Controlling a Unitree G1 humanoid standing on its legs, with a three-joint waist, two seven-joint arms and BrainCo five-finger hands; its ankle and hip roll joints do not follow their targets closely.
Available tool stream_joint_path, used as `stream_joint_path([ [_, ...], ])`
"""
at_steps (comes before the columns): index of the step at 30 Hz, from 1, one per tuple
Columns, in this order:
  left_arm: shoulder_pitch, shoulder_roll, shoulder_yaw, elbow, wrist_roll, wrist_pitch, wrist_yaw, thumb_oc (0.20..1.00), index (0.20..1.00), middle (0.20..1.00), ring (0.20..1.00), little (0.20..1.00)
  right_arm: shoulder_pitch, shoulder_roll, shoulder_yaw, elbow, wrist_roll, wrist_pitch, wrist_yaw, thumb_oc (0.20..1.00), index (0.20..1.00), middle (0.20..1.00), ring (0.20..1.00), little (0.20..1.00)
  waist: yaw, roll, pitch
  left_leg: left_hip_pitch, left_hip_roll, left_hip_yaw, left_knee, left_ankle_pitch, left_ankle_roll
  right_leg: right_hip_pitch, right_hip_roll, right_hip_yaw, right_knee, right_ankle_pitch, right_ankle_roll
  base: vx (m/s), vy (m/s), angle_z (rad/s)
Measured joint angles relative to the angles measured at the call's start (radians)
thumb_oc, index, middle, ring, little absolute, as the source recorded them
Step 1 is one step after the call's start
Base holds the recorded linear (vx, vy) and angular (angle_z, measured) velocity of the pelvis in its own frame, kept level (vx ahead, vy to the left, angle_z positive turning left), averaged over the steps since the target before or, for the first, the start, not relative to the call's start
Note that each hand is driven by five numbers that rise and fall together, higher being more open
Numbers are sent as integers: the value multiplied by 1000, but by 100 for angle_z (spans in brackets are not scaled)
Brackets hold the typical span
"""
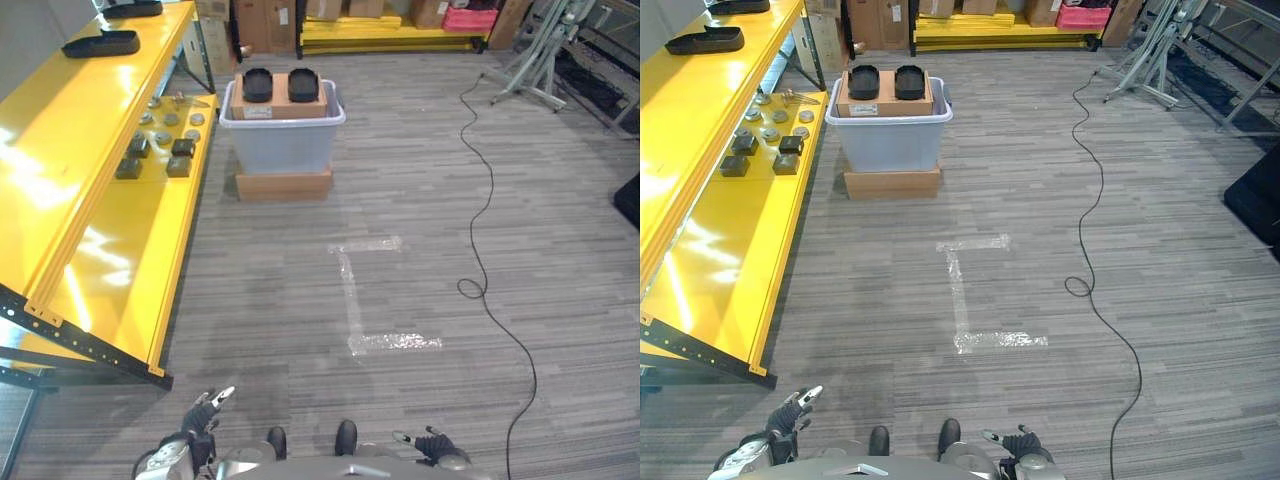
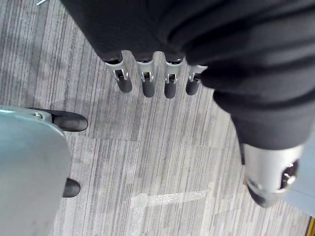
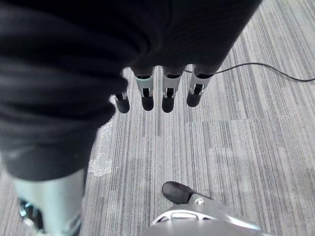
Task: Move parts from the plastic box to the shelf.
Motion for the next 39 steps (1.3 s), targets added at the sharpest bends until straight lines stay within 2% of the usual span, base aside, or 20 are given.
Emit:
stream_joint_path([
  [11, -2, 1, 0, 15, 10, 0, 1, 1000, 1000, 1000, 1000, 1000, -5, 0, 0, 29, 0, -18, 0, 1000, 1000, 1000, 1000, 1000, 2, -7, -12, 0, 0, -3, 0, 0, 0, 2, 0, -3, 0, 0, 0, 0, 0, 0],
  [21, -20, 0, -5, 82, 48, 42, 38, 1000, 1000, 1000, 1000, 1000, -23, 0, 1, 61, -1, -21, 19, 1000, 1000, 1000, 1000, 1000, 3, -6, -15, -1, 0, -20, 0, 3, 1, 6, -1, -19, 0, -1, -1, -1, -7, 3],
  [27, -24, 0, -21, 89, 52, 57, 23, 1000, 1000, 1000, 1000, 1000, -24, 0, 1, 62, -2, -18, 36, 1000, 1000, 1000, 1000, 1000, 2, -4, -18, -2, 0, -20, 0, 3, 3, 6, -1, -19, 0, -1, -1, 0, 0, 0],
  [39, -60, -3, -19, 181, 87, 64, 75, 1000, 1000, 1000, 1000, 1000, -24, 2, 3, 96, -1, -13, 41, 1000, 1000, 1000, 1000, 1000, -1, -16, -35, -1, 0, -20, 0, 5, 2, 7, -1, -19, 0, 0, -1, 0, 0, 0],
])
